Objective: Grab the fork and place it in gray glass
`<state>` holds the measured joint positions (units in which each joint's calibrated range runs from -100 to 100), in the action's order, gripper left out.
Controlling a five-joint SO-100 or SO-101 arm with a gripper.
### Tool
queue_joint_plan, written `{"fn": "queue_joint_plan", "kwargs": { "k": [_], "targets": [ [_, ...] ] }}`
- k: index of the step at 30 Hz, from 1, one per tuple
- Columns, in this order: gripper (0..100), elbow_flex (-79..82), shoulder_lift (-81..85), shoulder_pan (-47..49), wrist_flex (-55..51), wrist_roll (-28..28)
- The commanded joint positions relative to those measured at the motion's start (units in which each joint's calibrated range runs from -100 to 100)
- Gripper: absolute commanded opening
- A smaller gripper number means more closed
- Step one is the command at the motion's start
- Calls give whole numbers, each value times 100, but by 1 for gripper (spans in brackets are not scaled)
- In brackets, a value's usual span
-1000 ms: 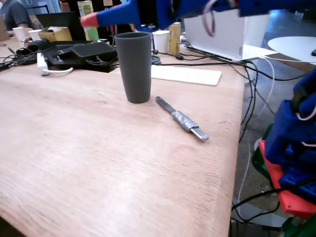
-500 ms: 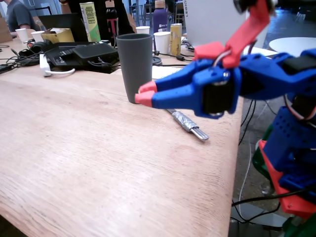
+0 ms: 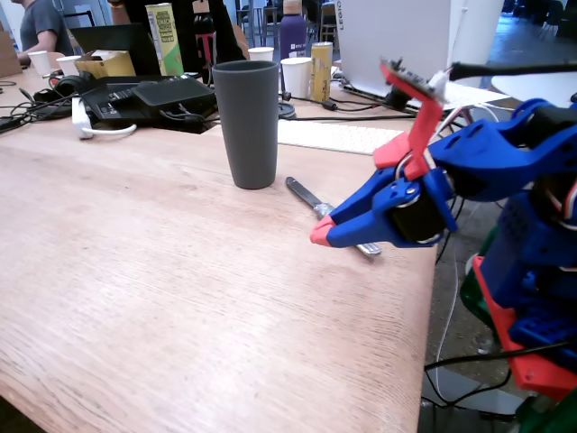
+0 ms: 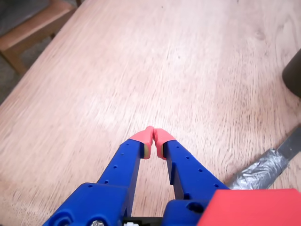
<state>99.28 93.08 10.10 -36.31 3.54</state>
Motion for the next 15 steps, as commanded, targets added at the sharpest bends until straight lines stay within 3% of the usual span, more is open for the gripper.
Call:
{"fn": "queue_joint_plan", "kwargs": {
  "k": [1,15],
  "targets": [
    [0,44,254,-45,-342,5],
    [0,44,400,-232,-392,0]
  ]
}}
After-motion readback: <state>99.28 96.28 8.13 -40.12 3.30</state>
